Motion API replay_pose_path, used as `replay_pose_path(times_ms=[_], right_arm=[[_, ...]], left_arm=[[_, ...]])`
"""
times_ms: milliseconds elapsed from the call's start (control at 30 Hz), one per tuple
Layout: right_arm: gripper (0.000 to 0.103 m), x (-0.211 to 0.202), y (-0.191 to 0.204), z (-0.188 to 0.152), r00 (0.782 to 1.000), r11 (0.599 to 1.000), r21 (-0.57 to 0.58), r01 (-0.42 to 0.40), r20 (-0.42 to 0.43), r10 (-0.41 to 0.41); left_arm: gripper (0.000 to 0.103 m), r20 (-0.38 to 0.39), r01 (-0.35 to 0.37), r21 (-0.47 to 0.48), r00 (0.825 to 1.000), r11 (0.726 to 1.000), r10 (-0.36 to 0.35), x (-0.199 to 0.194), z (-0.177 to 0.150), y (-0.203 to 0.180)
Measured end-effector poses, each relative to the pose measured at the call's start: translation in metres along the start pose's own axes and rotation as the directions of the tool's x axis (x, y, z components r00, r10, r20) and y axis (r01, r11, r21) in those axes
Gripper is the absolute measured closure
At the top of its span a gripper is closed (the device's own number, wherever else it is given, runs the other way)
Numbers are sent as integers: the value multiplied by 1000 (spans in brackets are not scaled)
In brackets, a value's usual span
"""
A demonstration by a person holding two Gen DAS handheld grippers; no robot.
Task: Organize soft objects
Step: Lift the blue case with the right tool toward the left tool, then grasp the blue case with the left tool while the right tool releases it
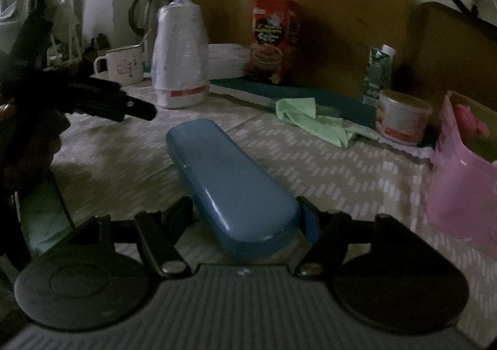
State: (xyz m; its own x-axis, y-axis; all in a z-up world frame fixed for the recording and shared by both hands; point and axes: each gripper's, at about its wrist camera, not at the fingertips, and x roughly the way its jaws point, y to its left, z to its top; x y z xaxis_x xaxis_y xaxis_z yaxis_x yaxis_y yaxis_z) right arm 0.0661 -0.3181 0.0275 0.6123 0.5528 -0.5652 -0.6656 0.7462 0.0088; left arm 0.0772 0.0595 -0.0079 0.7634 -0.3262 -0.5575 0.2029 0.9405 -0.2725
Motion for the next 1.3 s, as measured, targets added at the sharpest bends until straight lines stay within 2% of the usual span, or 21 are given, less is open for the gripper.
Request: replay_pose_path(times_ms=[200, 367, 600, 967, 1000, 1067, 1100, 1133, 1200, 1300], right_arm=[[30, 1, 3, 0, 1000, 999, -38, -15, -3, 15], [30, 2, 3, 1, 1000, 999, -32, -20, -6, 20], [30, 1, 4, 0, 1000, 999, -39, -26, -3, 26], [32, 1, 4, 0, 999, 999, -37, -32, 0, 32], [32, 1, 5, 0, 999, 999, -37, -33, -1, 33], [45, 1, 5, -1, 999, 998, -42, -41, -1, 41], [46, 1, 6, -1, 998, 997, -46, -56, -1, 56], [46, 0, 8, -1, 999, 997, -53, -52, 2, 52], [46, 0, 11, -1, 999, 997, -70, -43, 7, 43], [47, -4, 13, -3, 999, 997, -70, -29, 29, 31]], left_arm=[[0, -4, 7, -21, 1000, 1000, -7, 0, 1, 1], [0, -31, 82, -66, 996, 994, -85, 2, 6, -7], [0, -46, 159, -61, 986, 985, -162, 10, 18, -31], [0, -115, 278, -43, 953, 960, -281, 25, 14, -61], [0, -124, 282, -37, 951, 959, -284, 27, 13, -66], [3, -160, 303, -42, 939, 952, -306, 35, 7, -74], [6, -146, 306, -21, 941, 952, -305, 34, 3, -80], [11, -161, 321, 13, 935, 947, -315, 33, 0, -88], [12, -150, 284, 67, 951, 957, -271, 30, -4, -101], [14, -146, 293, 54, 948, 955, -283, 28, 4, -108]])
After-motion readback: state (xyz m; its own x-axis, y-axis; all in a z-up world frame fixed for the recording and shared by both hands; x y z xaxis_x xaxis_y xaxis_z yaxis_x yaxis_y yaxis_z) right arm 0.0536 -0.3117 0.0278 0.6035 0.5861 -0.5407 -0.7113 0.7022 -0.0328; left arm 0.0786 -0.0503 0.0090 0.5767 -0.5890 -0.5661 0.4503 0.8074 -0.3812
